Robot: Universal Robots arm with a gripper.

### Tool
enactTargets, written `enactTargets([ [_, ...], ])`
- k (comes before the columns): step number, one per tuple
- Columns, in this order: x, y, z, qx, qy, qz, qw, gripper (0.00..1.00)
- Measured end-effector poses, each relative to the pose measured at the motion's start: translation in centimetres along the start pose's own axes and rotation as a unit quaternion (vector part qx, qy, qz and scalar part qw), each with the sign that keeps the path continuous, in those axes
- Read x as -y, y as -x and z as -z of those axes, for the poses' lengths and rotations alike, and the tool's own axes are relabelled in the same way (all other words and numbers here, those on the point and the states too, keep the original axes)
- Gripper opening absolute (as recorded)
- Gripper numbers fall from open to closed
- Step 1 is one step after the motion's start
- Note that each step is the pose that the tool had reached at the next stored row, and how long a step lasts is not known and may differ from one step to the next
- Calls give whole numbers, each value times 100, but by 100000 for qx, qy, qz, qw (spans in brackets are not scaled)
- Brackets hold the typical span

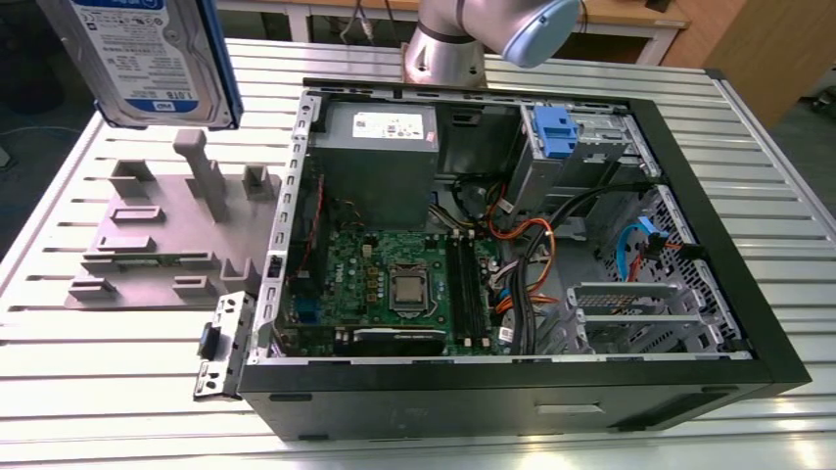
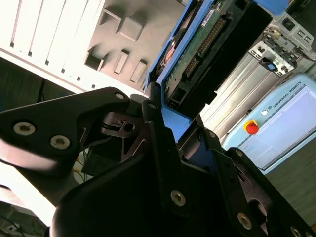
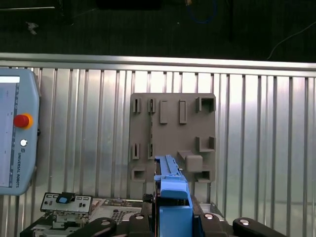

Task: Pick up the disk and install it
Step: 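Pick up the disk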

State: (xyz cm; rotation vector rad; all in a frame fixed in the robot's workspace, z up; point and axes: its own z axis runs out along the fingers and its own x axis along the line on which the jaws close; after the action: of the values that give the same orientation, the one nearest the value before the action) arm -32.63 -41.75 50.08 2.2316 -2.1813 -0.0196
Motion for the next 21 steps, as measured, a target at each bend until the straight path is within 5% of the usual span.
enactTargets([
  [5, 40, -84, -13, 6, -5, 6, 100000, 36],
  [21, 417, -123, -39, 0, 1, 0, 100000, 36],
])
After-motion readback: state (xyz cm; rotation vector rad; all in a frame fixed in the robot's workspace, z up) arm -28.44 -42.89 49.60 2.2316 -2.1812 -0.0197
